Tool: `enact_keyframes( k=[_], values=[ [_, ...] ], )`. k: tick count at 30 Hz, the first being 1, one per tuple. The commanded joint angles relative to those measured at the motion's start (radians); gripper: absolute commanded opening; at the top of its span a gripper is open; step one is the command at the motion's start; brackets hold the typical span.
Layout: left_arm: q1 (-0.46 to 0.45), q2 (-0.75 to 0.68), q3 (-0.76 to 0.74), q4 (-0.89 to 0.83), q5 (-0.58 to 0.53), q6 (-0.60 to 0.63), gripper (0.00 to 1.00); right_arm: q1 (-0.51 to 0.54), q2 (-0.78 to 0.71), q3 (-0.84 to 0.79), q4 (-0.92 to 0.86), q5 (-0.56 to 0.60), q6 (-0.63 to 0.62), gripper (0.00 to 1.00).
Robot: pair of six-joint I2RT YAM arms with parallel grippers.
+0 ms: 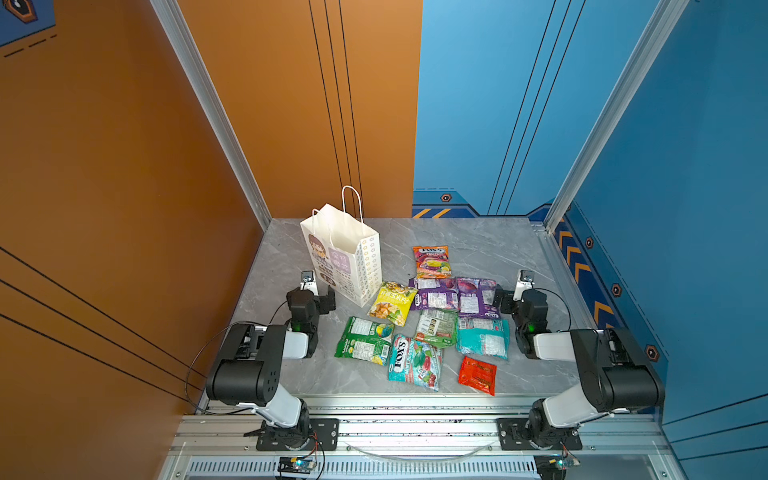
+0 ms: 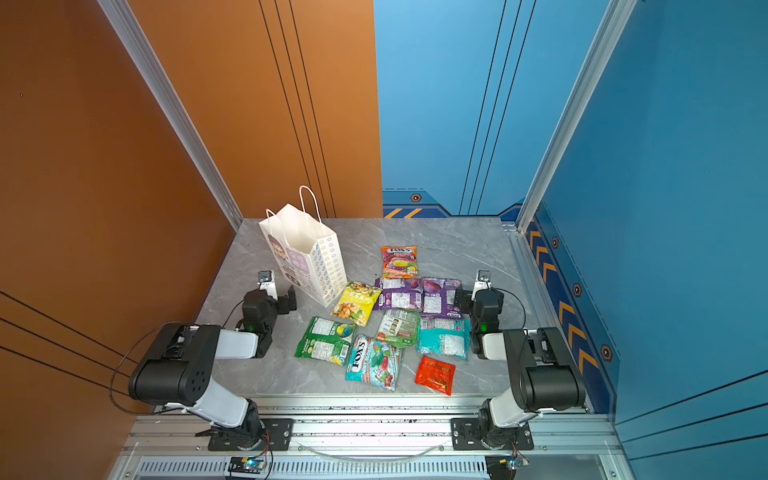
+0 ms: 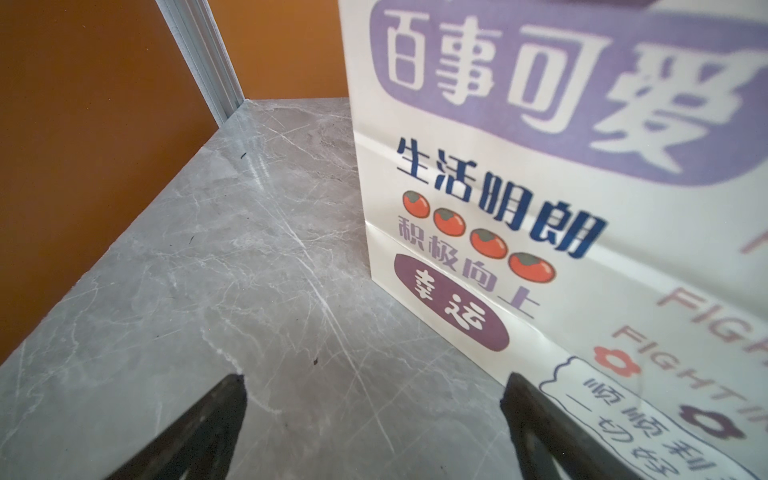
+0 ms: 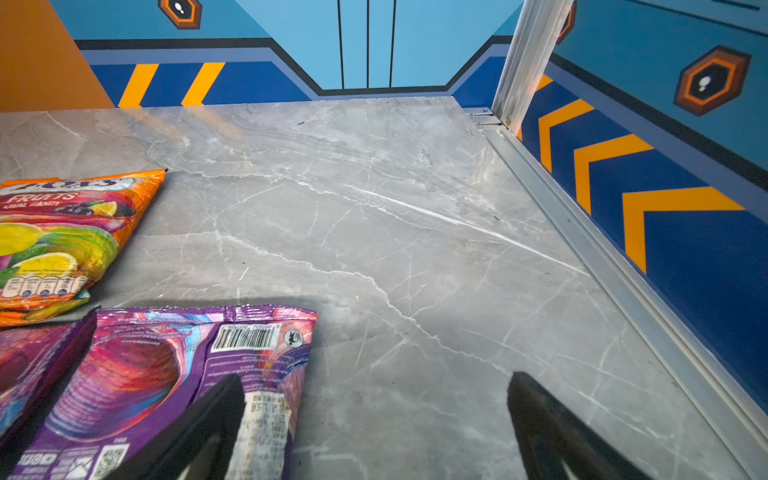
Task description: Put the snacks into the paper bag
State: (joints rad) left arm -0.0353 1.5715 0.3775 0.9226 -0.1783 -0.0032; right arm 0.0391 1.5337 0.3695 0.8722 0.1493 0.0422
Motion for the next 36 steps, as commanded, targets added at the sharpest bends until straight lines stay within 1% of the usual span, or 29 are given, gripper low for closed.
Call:
enact_keyframes(
  k=[1,15,17,18,20,21,22,23,24,25,26,27,28,29,30,31,32,33,34,36],
  values=[
    [0.000,-0.009,0.004,-0.005,0.018,0.012,0.98,-0.007,-0.002,0.019,-0.020,-0.006,0.013,1.00],
    [0.014,-0.009,0.003,-0.006,0.041,0.003,0.98,-0.007,-0.003,0.020,-0.021,-0.005,0.012,1.00],
    [0.004,-0.014,-0.002,-0.003,0.021,0.006,0.98,-0.007,-0.003,0.016,-0.020,-0.006,0.013,1.00],
    [-0.011,-0.027,-0.014,0.017,-0.008,0.015,0.98,-0.007,-0.003,0.017,-0.020,-0.006,0.013,1.00],
    [-0.064,-0.117,-0.038,-0.008,-0.099,0.059,0.98,-0.006,-0.010,0.027,-0.025,0.001,0.015,1.00],
    [-0.097,-0.184,-0.037,-0.072,-0.164,0.065,0.98,0.001,-0.045,0.052,-0.105,0.022,0.014,1.00],
    [-0.120,-0.252,-0.023,-0.172,-0.213,0.045,0.98,0.017,-0.089,0.095,-0.225,0.073,0.016,1.00],
    [-0.130,-0.310,0.003,-0.290,-0.242,0.003,0.98,0.031,-0.128,0.150,-0.358,0.111,0.025,1.00],
    [-0.136,-0.375,0.040,-0.438,-0.271,-0.059,0.98,0.046,-0.164,0.215,-0.498,0.157,0.064,1.00],
    [-0.141,-0.437,0.071,-0.577,-0.292,-0.104,0.98,0.055,-0.193,0.280,-0.611,0.205,0.152,1.00],
    [-0.143,-0.488,0.092,-0.658,-0.317,-0.174,0.98,0.052,-0.212,0.329,-0.698,0.229,0.282,1.00],
    [-0.143,-0.548,0.094,-0.706,-0.360,-0.284,0.98,0.040,-0.228,0.394,-0.823,0.233,0.445,1.00],
    [-0.152,-0.612,0.089,-0.746,-0.411,-0.387,0.98,0.008,-0.235,0.437,-0.914,0.169,0.516,1.00],
    [-0.160,-0.671,0.073,-0.751,-0.416,-0.432,0.98,-0.022,-0.237,0.451,-0.931,0.073,0.520,1.00],
    [-0.155,-0.740,0.045,-0.712,-0.367,-0.426,0.98,-0.041,-0.242,0.450,-0.927,-0.006,0.522,1.00],
    [-0.140,-0.806,0.026,-0.688,-0.285,-0.398,0.98,-0.051,-0.249,0.441,-0.923,-0.034,0.533,1.00],
    [-0.121,-0.856,0.023,-0.706,-0.227,-0.405,0.98,-0.054,-0.256,0.438,-0.931,-0.040,0.550,1.00],
    [-0.097,-0.904,0.051,-0.770,-0.209,-0.450,0.99,-0.053,-0.264,0.433,-0.935,-0.056,0.550,1.00],
    [-0.070,-0.937,0.104,-0.874,-0.193,-0.493,0.94,-0.048,-0.274,0.432,-0.941,-0.072,0.543,0.99],
    [-0.025,-0.968,0.200,-1.065,-0.149,-0.529,0.82,-0.036,-0.283,0.439,-0.952,-0.101,0.528,0.97]
  ],
)
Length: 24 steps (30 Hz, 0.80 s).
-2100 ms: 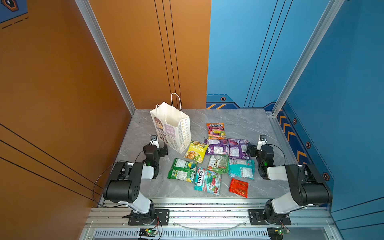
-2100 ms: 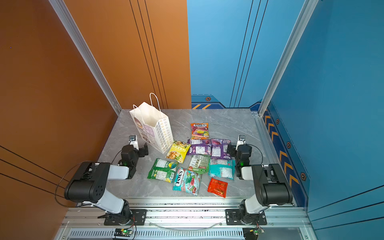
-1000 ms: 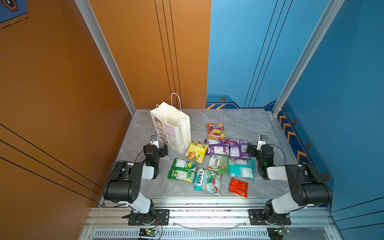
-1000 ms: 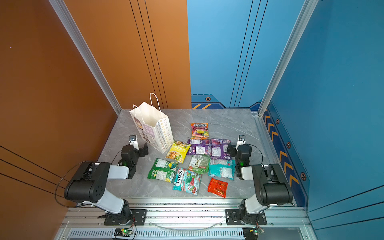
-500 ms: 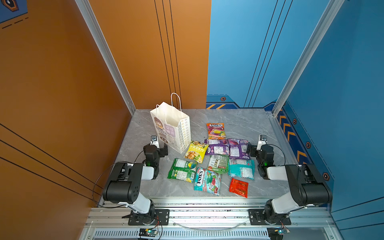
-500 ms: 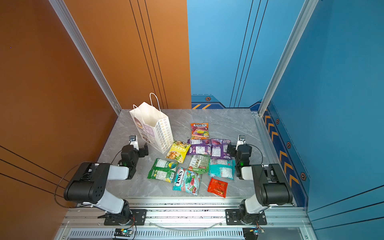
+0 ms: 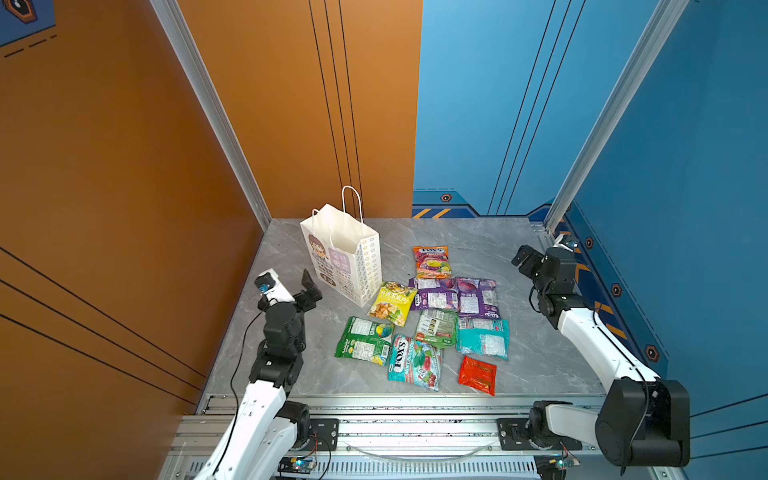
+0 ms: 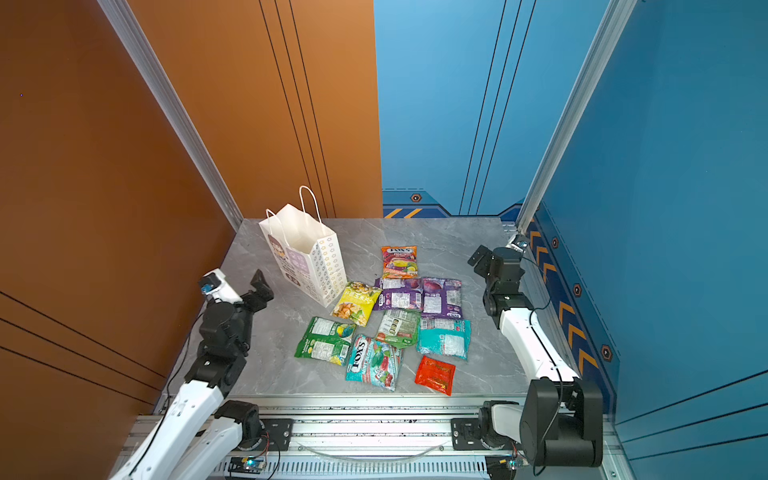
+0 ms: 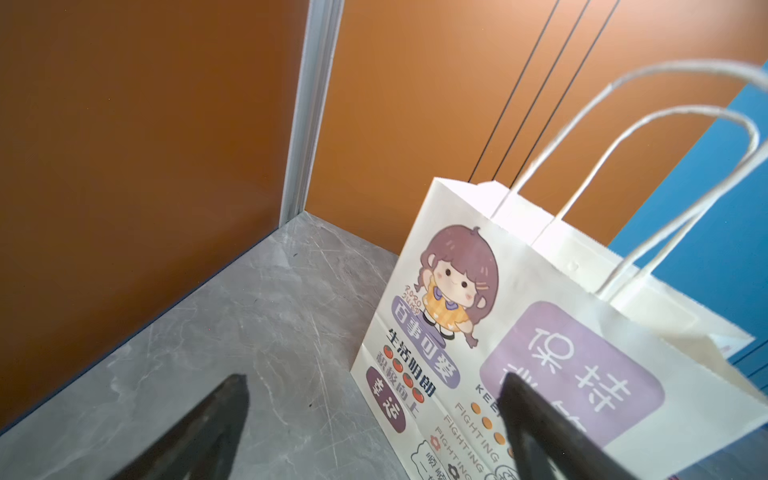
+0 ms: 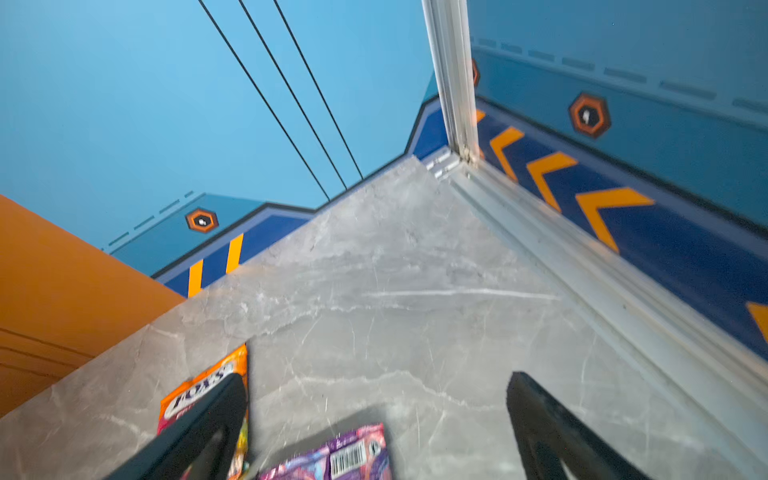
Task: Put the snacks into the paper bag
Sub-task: 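Reach the left gripper to the paper bag while the right arm rises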
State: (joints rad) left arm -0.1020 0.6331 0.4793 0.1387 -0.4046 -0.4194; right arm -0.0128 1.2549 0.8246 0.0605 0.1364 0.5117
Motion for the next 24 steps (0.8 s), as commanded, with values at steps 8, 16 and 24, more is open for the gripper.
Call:
enact_keyframes(
  k=[8,16,24],
  values=[
    [0.115,0.042,0.460,-0.832,0.259,-0.149,0.79,0.106,0.048,0.127,-0.297,-0.118,-0.034,0.94],
    [0.042,0.295,0.779,-1.000,0.485,-0.283,0.71,0.154,0.093,0.192,-0.335,-0.151,-0.086,0.92],
    [-0.132,0.438,0.891,-1.029,0.375,-0.310,0.72,0.181,0.078,0.168,-0.366,-0.174,-0.130,0.91]
  ],
)
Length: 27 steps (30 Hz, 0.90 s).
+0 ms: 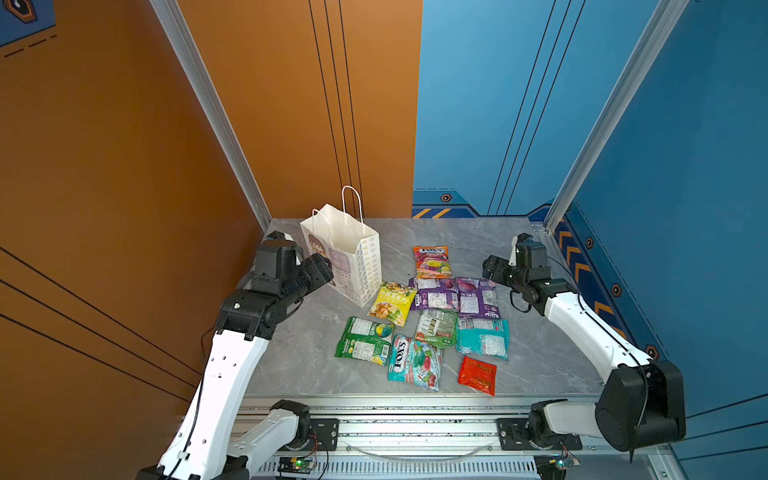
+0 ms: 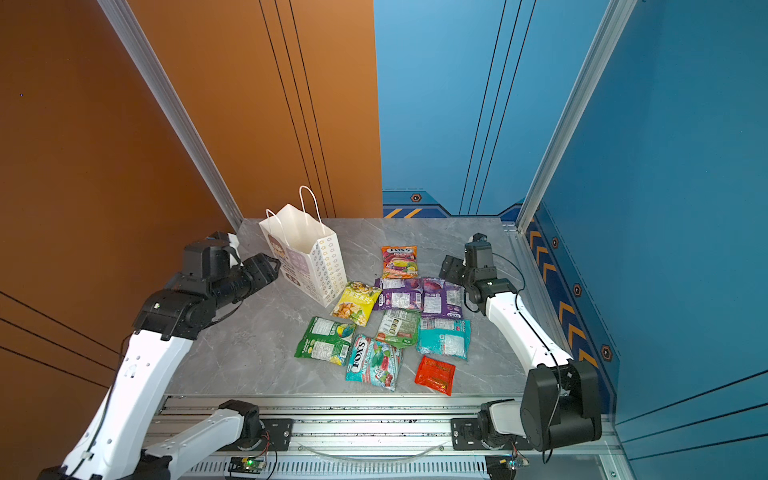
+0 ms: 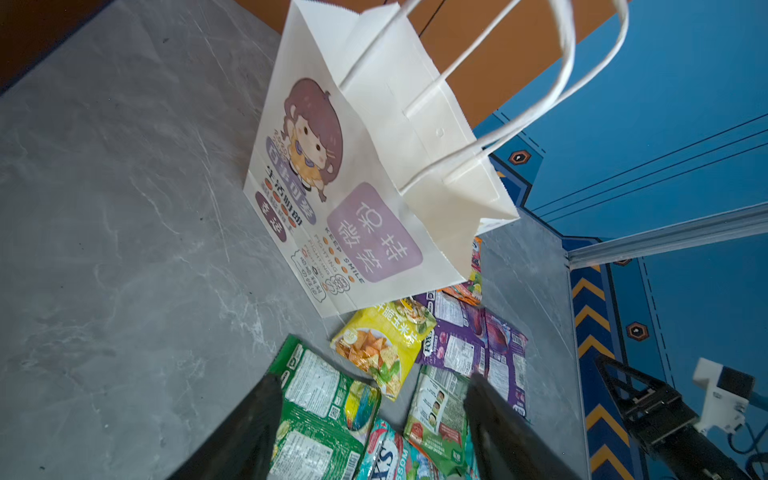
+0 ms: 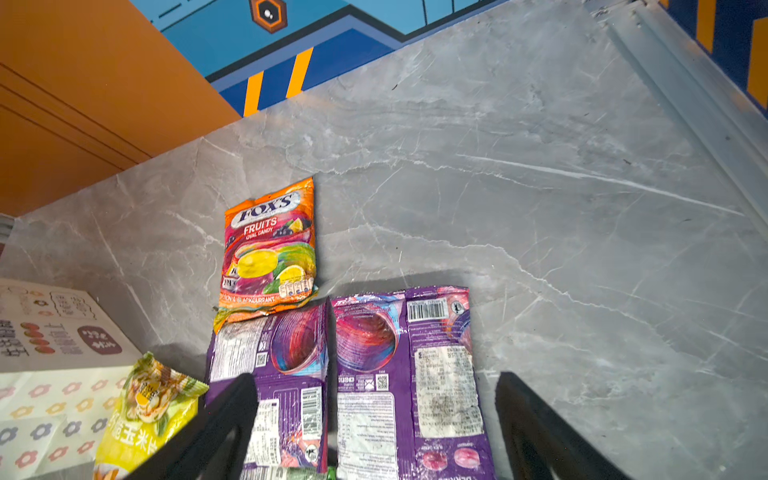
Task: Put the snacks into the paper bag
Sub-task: 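Reach the left gripper to the paper bag while the right arm rises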
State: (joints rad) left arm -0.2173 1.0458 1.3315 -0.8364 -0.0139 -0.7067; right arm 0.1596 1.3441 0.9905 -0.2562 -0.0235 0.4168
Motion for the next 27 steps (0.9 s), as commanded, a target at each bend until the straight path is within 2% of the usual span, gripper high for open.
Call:
enact_keyframes(
  k=[1,11,27],
  values=[
    [-0.020,0.047,0.050,-0.065,-0.022,-0.019,0.72,0.010,-0.018,-0.006,-0.048,-0.017,-0.039,0.91],
    [-0.022,0.193,0.166,-0.073,-0.086,0.004,0.74,0.010,-0.058,-0.041,-0.059,-0.034,-0.080,0.91],
    [-0.020,0.382,0.312,-0.074,-0.093,0.034,0.73,0.011,-0.088,-0.084,-0.042,-0.072,-0.087,0.91]
  ],
)
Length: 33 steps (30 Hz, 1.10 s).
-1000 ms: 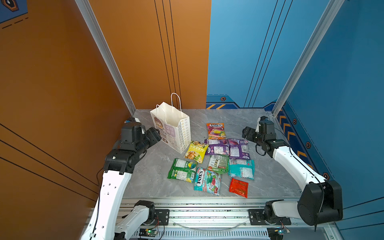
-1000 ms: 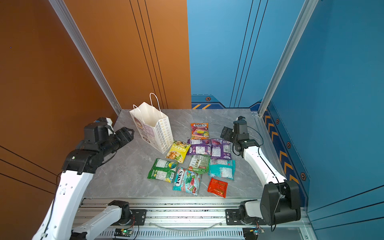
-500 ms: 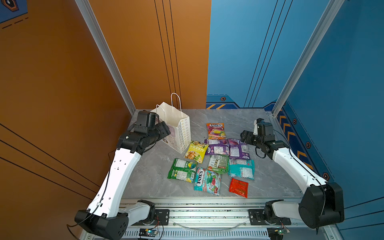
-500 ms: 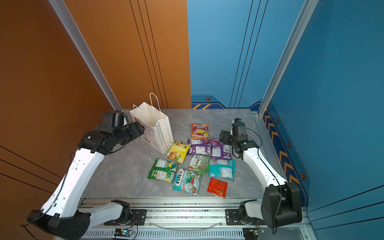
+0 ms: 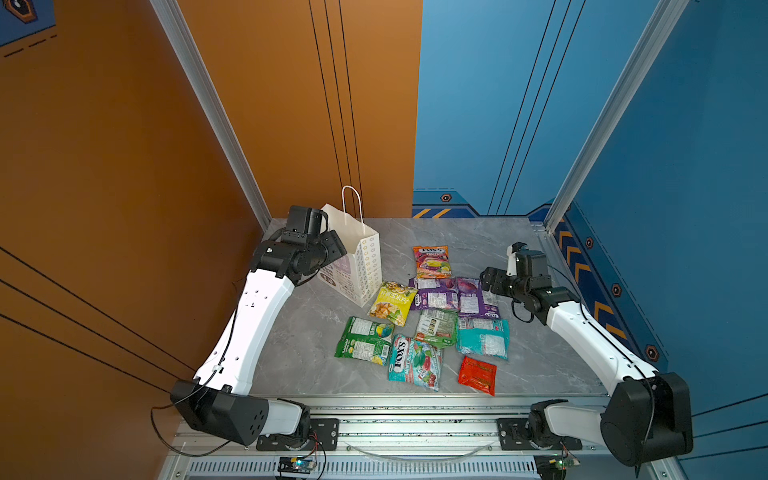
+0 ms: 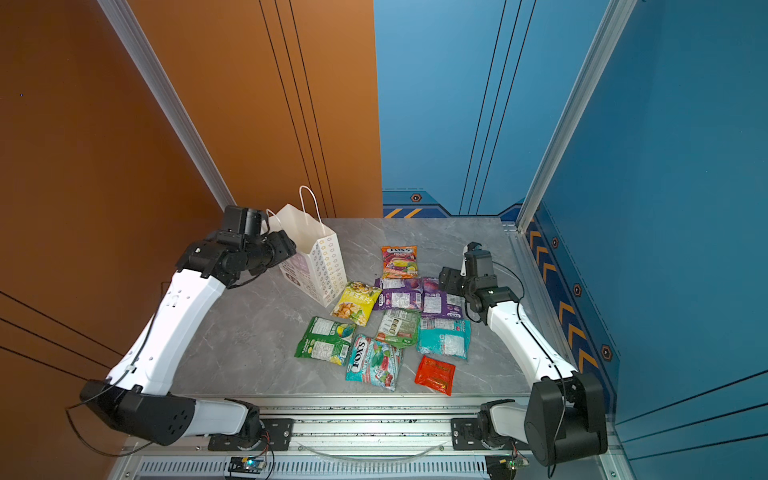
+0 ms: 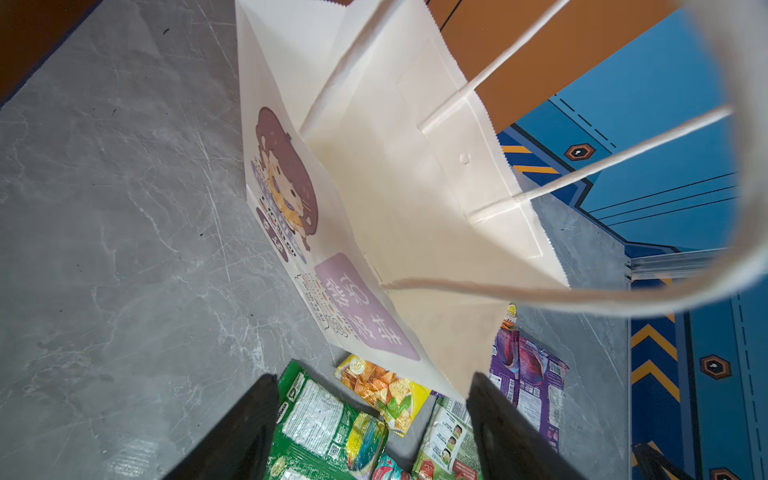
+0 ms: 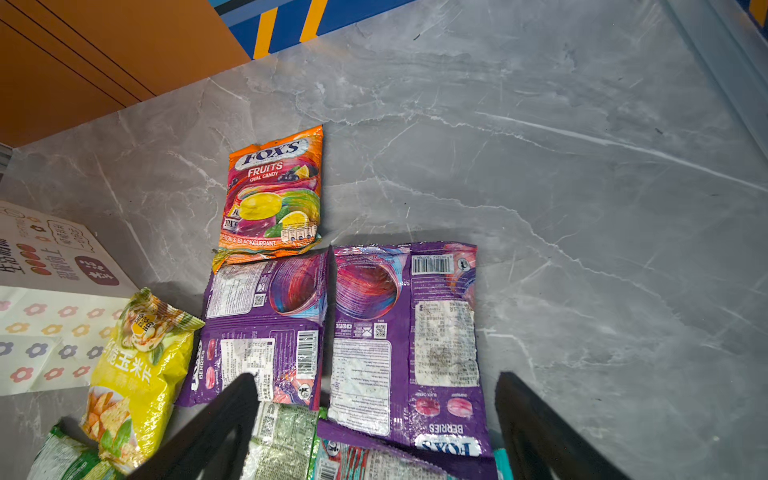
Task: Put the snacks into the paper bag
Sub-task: 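Reach the left gripper to the paper bag while the right arm rises, then grasp the bag's top edge with the left gripper and pull it open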
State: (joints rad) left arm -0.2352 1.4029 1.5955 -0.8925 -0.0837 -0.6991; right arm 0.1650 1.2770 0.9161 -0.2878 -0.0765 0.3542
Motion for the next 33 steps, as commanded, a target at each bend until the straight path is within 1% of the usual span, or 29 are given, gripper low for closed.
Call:
enact_keyframes(
  k=[1,11,14,17,27,33],
  values=[
    [-0.002,0.036,0.058,-0.017,-0.018,0.029,0.73,0.004,-0.022,-0.008,-0.011,-0.020,-0.025,0.91],
    [0.002,0.101,0.063,-0.017,-0.006,0.038,0.68,0.004,-0.016,-0.014,-0.009,-0.016,-0.030,0.91],
    [0.006,0.115,0.075,-0.017,-0.010,0.043,0.62,0.004,-0.013,-0.016,-0.009,-0.012,-0.033,0.90],
    [0.012,0.133,0.084,-0.020,0.000,0.049,0.59,0.005,-0.010,-0.013,-0.009,-0.017,-0.031,0.90],
    [0.054,0.154,0.090,-0.019,0.069,0.071,0.38,0.005,-0.008,-0.011,-0.011,-0.020,-0.028,0.90],
    [0.098,0.141,0.096,-0.020,0.097,0.088,0.17,0.005,0.004,-0.006,-0.011,-0.027,-0.023,0.90]
  ],
)
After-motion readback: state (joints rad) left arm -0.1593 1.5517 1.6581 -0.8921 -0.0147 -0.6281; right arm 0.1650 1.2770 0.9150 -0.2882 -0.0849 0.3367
